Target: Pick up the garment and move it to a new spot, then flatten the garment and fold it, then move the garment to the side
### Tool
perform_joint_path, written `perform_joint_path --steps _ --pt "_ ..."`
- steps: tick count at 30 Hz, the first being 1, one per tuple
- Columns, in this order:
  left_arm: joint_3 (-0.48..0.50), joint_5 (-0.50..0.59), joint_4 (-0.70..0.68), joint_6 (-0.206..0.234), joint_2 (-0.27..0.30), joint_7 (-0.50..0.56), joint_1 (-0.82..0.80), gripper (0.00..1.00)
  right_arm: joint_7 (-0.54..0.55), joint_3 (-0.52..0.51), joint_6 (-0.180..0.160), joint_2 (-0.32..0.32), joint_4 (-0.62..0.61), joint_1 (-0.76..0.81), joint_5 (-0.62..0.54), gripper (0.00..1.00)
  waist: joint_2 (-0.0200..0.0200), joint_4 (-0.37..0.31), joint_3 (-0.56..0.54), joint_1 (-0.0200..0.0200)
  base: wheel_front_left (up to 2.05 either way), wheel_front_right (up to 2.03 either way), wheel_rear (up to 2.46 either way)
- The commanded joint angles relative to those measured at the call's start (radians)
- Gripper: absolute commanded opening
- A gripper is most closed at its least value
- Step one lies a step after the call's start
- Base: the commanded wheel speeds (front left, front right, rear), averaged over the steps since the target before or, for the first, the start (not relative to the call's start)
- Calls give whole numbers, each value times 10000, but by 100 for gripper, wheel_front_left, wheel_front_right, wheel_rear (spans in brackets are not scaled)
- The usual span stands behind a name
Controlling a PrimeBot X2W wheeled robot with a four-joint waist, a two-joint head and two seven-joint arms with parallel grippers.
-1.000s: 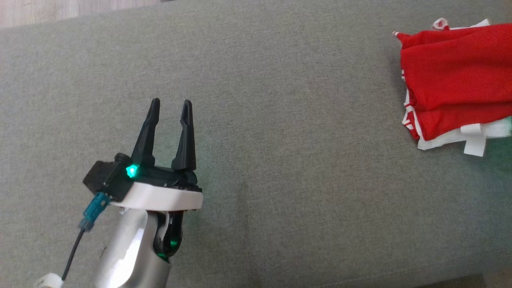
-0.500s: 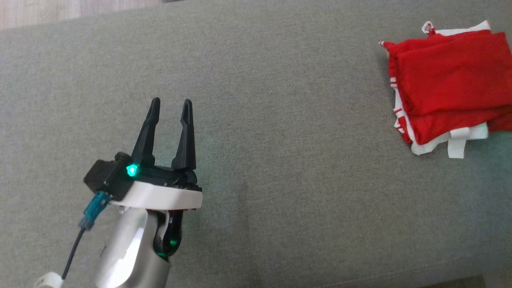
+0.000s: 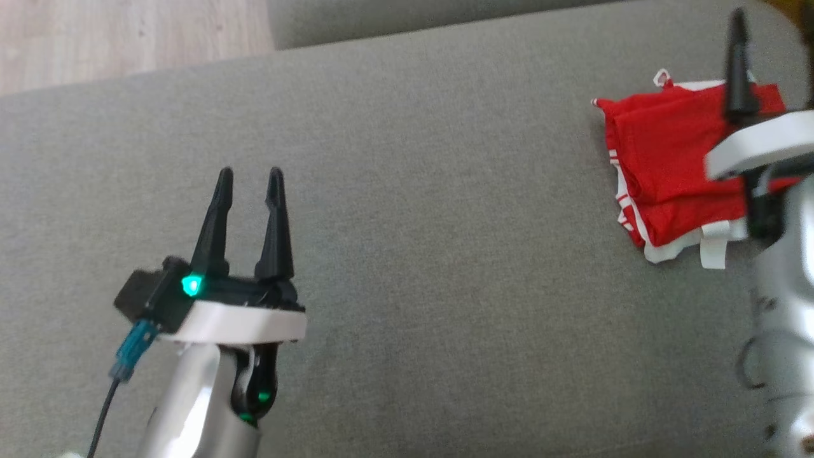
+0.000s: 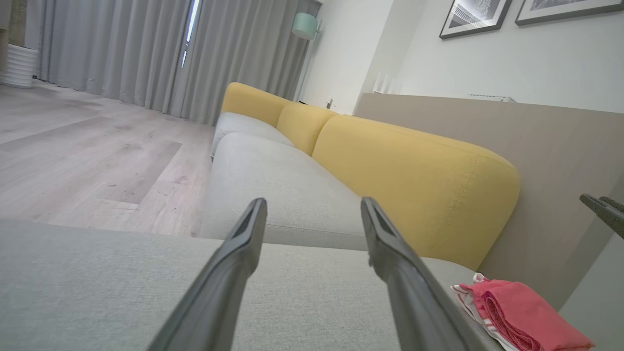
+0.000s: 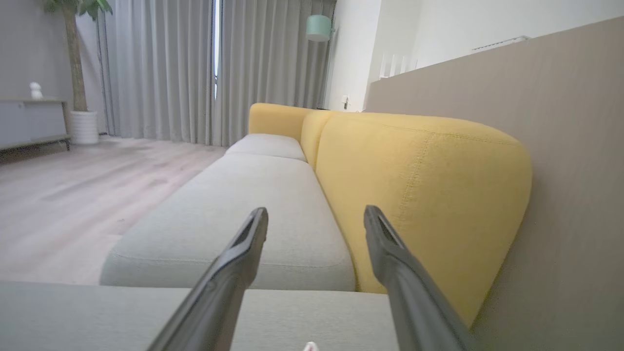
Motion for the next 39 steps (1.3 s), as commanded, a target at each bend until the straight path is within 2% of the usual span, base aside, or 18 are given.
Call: perform_joint_path --steps 1,6,11,22,39 --pt "459 -46 -351 -58 61 -63 1 100 -29 300 65 316 -659 200 301 100 0 116 -252 1 0 0 0" --pt "705 -76 -363 -58 36 -63 404 100 3 687 65 1191 -1674 1049 965 100 0 255 -616 1 0 0 0" --pt "827 -155 -293 -58 21 -63 772 100 -213 925 65 1637 -2039 2275 1448 100 0 329 -818 1 0 0 0" --pt "896 -536 -210 -58 11 -63 1398 100 -689 1195 65 1714 -2122 4400 2252 100 0 334 -953 1 0 0 0" --pt "1077 -474 -418 -58 9 -63 1553 100 -696 1306 65 1716 -2732 4655 2198 100 0 244 -963 1 0 0 0"
